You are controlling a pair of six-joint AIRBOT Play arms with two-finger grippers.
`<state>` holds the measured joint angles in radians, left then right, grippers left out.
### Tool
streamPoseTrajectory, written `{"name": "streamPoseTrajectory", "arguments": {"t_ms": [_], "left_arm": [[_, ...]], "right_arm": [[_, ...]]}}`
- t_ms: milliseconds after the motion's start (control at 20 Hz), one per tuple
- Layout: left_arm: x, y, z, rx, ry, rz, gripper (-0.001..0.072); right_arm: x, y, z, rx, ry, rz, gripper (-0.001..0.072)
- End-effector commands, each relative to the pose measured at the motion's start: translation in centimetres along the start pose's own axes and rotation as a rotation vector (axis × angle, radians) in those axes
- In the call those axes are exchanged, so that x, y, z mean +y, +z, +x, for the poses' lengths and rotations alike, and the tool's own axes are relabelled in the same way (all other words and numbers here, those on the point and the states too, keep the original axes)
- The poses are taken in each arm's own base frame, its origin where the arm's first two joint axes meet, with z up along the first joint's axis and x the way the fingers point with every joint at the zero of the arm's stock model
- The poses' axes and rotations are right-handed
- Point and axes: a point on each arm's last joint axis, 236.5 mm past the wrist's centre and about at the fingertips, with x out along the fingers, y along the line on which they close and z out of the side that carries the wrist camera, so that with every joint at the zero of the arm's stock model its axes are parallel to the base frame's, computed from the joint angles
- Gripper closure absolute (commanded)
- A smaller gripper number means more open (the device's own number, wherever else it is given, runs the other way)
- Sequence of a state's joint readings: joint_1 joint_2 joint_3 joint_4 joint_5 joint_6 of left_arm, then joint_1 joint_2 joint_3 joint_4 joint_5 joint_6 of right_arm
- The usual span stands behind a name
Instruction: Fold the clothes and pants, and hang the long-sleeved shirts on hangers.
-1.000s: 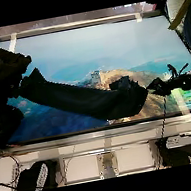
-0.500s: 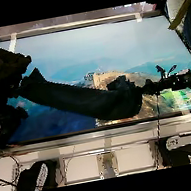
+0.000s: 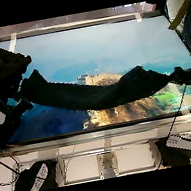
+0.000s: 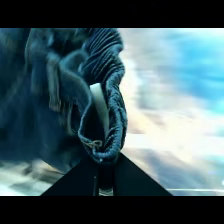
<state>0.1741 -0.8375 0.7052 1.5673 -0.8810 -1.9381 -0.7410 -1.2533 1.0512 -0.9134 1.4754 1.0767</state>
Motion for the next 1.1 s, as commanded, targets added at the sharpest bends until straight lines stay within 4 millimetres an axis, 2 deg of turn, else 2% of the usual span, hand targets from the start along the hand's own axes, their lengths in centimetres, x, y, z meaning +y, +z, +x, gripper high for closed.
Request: {"name": "streamPoseTrajectory", "arguments": {"t_ms": [0, 50, 150, 350, 500, 650, 850, 1050], "left_arm": [[-1.4, 2.4, 1.1, -0.027, -0.030, -0.016, 0.0010], [-2.2, 3.5, 1.2, -0.039, -0.054, -0.033, 0.0010], [-3.3, 4.8, 1.5, -0.057, -0.084, -0.053, 0.0010], [-3.5, 4.5, 4.2, -0.018, -0.086, -0.078, 0.0010], [-4.8, 3.3, 6.6, 0.045, -0.125, -0.146, 0.0010], [-4.7, 1.6, 9.0, 0.116, -0.108, -0.166, 0.0010], [-5.0, 0.2, 11.0, 0.173, -0.113, -0.218, 0.0010], [-5.3, 1.1, 11.6, 0.137, -0.129, -0.238, 0.0010]], "right_arm": [[-7.0, -3.3, -6.8, -0.028, -0.266, 0.141, 0.0670], [-9.1, -4.7, -7.8, -0.025, -0.326, 0.223, 0.0670], [-11.7, -6.9, -8.4, -0.024, -0.359, 0.343, 0.0671], [-14.9, -9.3, -7.7, -0.047, -0.387, 0.470, 0.0670], [-14.8, -8.4, -7.3, -0.090, -0.363, 0.462, 0.0670], [-14.8, -7.9, -7.4, -0.108, -0.360, 0.456, 0.0669], [-14.8, -7.9, -7.3, -0.110, -0.356, 0.456, 0.0669], [-14.7, -7.8, -7.3, -0.111, -0.352, 0.458, 0.0669]]}}
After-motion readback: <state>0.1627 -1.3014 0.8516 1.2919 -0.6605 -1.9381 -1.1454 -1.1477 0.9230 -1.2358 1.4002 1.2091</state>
